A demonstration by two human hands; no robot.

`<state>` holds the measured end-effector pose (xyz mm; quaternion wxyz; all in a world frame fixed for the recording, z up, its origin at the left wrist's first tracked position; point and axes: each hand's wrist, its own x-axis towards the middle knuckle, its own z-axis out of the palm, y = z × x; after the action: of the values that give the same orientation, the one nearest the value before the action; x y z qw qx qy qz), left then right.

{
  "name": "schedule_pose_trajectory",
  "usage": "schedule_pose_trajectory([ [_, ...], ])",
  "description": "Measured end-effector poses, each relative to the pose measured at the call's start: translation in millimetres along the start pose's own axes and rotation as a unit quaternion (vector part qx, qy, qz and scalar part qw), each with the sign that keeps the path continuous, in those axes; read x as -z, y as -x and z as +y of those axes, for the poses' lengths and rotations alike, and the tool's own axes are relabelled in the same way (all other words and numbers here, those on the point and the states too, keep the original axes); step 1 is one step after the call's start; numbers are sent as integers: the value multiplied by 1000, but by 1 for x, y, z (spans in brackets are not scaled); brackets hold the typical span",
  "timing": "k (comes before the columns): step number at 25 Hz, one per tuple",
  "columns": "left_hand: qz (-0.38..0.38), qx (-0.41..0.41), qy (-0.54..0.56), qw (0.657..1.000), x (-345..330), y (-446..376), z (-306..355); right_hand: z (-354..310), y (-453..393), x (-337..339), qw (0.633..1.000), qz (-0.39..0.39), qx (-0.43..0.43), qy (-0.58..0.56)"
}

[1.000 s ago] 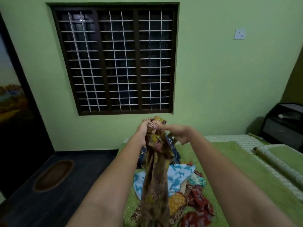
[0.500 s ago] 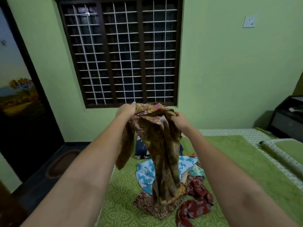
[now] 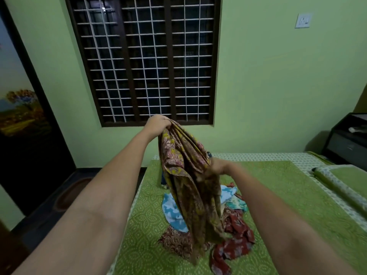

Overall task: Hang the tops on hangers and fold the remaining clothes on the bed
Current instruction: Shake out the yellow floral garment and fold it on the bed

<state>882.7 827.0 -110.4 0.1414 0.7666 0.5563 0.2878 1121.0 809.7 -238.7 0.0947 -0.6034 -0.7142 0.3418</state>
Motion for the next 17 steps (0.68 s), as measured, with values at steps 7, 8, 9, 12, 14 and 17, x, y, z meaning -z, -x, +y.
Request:
schedule_pose_trajectory([
  [7, -164, 240, -167, 942, 5, 14, -79, -3, 26, 27, 955, 33, -74, 285],
  [8, -202, 221, -139, 944, -4, 22, -71, -29, 28, 44, 963, 62, -40, 261],
  [9, -238, 173, -51, 954, -16, 29, -52, -57, 31, 59, 972, 85, -5, 219],
  [12, -288, 92, 155, 941, -68, 52, 9, -125, 32, 84, 959, 150, 78, 227],
  [14, -259, 134, 271, 917, -101, 56, 21, -134, 30, 80, 913, 238, 70, 323],
  [17, -214, 243, 477, 817, -110, 57, 15, -98, 31, 66, 866, 347, 4, 361],
])
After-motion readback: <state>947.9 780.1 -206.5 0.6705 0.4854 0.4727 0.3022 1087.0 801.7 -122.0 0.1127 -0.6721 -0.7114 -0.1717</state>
